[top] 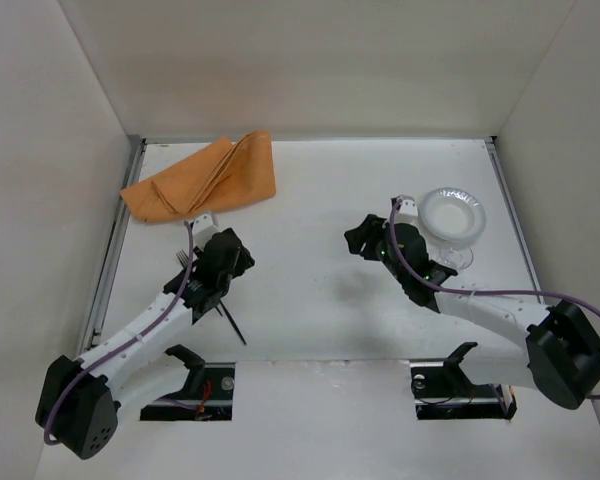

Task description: Set the dinner table for one person

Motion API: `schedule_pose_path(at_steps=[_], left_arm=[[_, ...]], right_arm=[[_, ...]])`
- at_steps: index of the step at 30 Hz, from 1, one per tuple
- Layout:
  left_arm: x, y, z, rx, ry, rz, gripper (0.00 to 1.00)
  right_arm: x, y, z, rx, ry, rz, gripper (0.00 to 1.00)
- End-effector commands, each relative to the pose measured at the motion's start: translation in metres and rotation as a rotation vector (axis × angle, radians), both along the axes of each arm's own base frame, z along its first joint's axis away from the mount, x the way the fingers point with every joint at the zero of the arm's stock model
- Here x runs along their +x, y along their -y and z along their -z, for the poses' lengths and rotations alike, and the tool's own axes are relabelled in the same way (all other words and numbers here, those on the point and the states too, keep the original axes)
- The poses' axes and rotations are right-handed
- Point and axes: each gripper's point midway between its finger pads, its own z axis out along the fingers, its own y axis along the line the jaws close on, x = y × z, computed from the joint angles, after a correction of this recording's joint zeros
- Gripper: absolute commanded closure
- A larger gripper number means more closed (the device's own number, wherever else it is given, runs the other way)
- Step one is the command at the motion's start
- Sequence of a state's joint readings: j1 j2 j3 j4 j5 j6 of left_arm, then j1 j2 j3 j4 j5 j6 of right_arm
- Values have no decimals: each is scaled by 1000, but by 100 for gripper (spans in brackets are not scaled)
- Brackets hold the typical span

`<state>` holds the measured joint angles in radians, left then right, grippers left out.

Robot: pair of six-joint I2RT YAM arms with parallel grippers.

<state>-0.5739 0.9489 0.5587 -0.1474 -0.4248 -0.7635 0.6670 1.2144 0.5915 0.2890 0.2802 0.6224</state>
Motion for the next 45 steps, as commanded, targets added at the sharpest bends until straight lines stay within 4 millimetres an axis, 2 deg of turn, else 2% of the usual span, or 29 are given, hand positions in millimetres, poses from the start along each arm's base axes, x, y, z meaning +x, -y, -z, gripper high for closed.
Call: schedule_pose_path(at_steps=[1, 5, 11, 13, 16, 18, 21, 25, 29, 32, 35, 38, 41, 45], left_arm=[[9, -12, -12, -39, 37, -53, 54], [33, -27, -29, -94, 114, -143, 52], [71, -49, -34, -180, 123, -261, 53], [84, -62, -34, -213, 133, -322, 53], [101, -91, -32, -242, 145, -433, 52], [116, -110, -31, -254, 165, -492, 51], [132, -139, -33, -299, 207, -591, 49], [157, -176, -24, -369, 199, -685, 48], [192, -191, -7, -416, 138, -674, 48], [213, -200, 12, -448, 78, -672, 49], [221, -200, 39, -453, 8, -680, 54], [226, -181, 54, -458, -35, -651, 60], [233, -137, 54, -449, -51, -540, 72], [236, -65, 53, -462, -60, -382, 86]], right_arm=[[7, -2, -19, 52, 56, 3, 41], [6, -7, -21, 57, 59, -16, 40], [9, 0, -16, 54, 42, 2, 40], [8, 0, -17, 59, 48, 2, 49], [9, -2, -16, 57, 39, -6, 75], [7, -5, -15, 62, 30, -14, 79], [8, -4, -15, 64, 29, -12, 74], [7, -9, -15, 73, 27, -37, 50], [6, -11, -18, 79, 32, -48, 43], [7, -13, -17, 74, 27, -54, 42], [6, -14, -19, 74, 30, -61, 42], [6, -14, -18, 78, 28, -60, 42], [6, -14, -16, 71, 25, -61, 42], [7, -15, -14, 68, 21, -61, 42]])
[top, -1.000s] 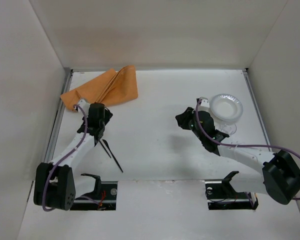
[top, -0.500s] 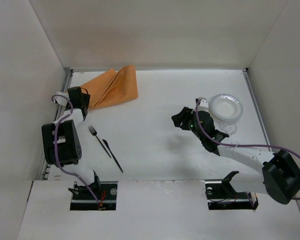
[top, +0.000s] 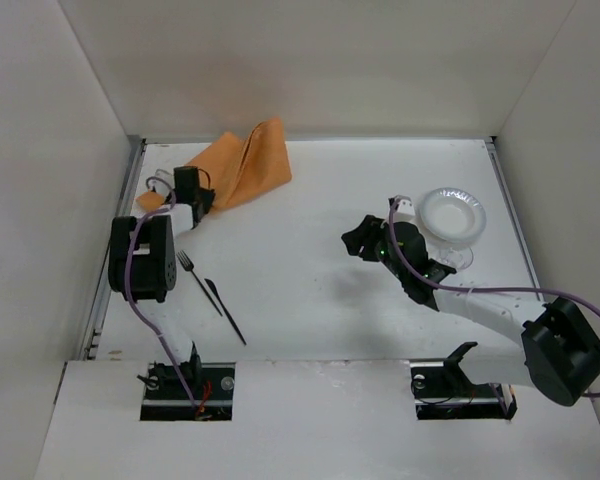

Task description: Set the dinner table for one person

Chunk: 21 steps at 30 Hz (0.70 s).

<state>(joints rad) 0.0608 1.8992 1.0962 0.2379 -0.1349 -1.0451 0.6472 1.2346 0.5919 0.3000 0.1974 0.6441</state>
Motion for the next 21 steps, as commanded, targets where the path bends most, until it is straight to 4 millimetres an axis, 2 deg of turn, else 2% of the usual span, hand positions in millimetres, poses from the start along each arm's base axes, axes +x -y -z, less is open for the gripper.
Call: schedule_pose_path(at_steps=[1, 6, 10, 14, 17, 19, 21], left_arm=[[6, 91, -12, -75, 45, 224, 88], [-13, 176, -2, -117, 60, 377, 91], [-45, 253, 6, -165, 66, 494, 92], [-82, 317, 6, -253, 89, 561, 91], [-107, 349, 2, -292, 110, 608, 90], [-120, 358, -5, -314, 129, 611, 87], [-128, 360, -18, -319, 160, 618, 77]], right_arm=[[9, -6, -18, 32, 50, -7, 42], [10, 6, -22, 44, 65, 26, 40], [13, 11, -19, 41, 56, 41, 40], [15, 16, -20, 43, 60, 53, 33], [16, 17, -17, 41, 54, 52, 32], [16, 17, -17, 38, 55, 52, 32], [19, 21, -16, 41, 58, 65, 31]])
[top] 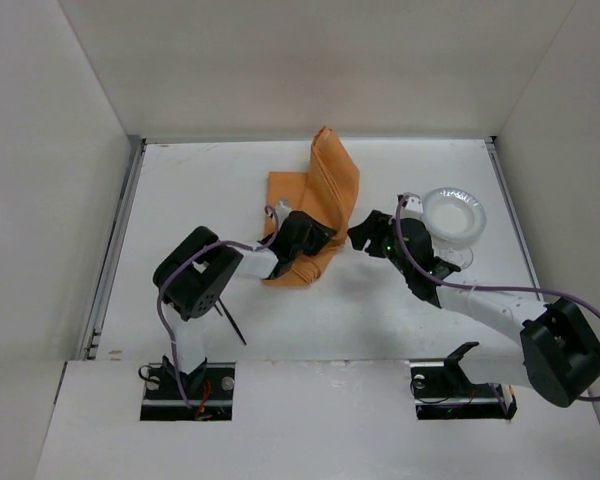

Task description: Set the dinner table for one person

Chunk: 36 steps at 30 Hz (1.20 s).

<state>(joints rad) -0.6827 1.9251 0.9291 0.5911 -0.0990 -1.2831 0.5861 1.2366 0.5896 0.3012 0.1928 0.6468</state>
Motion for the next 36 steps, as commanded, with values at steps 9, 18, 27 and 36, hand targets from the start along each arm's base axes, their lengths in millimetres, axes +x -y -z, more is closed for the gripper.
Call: schedule_pose_path(at_steps=[9, 18, 27, 36], left_arm=[[-52, -24, -82, 9, 174, 84, 56], [-67, -110, -64, 287, 168, 8, 55], [-78, -200, -10, 511, 26, -103, 52], [-74, -184, 17, 514, -26, -4, 51]], right_arm=[[20, -10, 2, 21, 8, -48, 24], [53, -27, 14, -26, -57, -26, 23], [76, -41, 44, -51, -144, -10, 26], [74, -10, 39, -150, -142, 132, 28]])
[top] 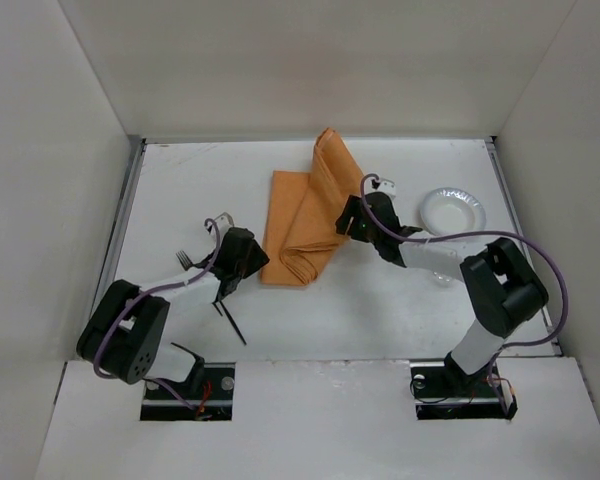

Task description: Set the dinner table for one person

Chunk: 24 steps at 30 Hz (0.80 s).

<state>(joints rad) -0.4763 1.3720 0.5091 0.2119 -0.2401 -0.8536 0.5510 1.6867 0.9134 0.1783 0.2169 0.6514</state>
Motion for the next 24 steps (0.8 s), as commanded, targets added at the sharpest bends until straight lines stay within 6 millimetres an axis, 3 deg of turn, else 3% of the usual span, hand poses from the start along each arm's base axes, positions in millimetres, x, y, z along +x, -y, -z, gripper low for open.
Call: schedule_pose_path(at_steps=[1, 4, 8, 12, 14, 17, 19, 24], left_arm=[[7, 13, -2, -26, 5, 56, 51], [9, 16, 3, -40, 1, 57, 51], [14, 22, 7, -67, -11, 52, 52], [19, 36, 7, -111, -9, 66, 53], [20, 39, 8, -120, -13, 72, 57], [27, 41, 8, -143, 12, 57, 71], [32, 41, 6, -176, 32, 36, 79], [53, 38, -6, -243, 84, -13, 89]], right_arm=[[7, 14, -29, -33, 71, 82, 27], [5, 10, -20, -39, 51, 57, 26], [5, -17, -3, 22, -8, -44, 27], [6, -31, 4, 85, -24, -67, 37], [8, -36, -3, 115, -5, -79, 60], [10, -32, -20, 125, 40, -59, 79], [10, -26, -36, 114, 76, -50, 81], [-2, -6, -66, 76, 117, -38, 82]])
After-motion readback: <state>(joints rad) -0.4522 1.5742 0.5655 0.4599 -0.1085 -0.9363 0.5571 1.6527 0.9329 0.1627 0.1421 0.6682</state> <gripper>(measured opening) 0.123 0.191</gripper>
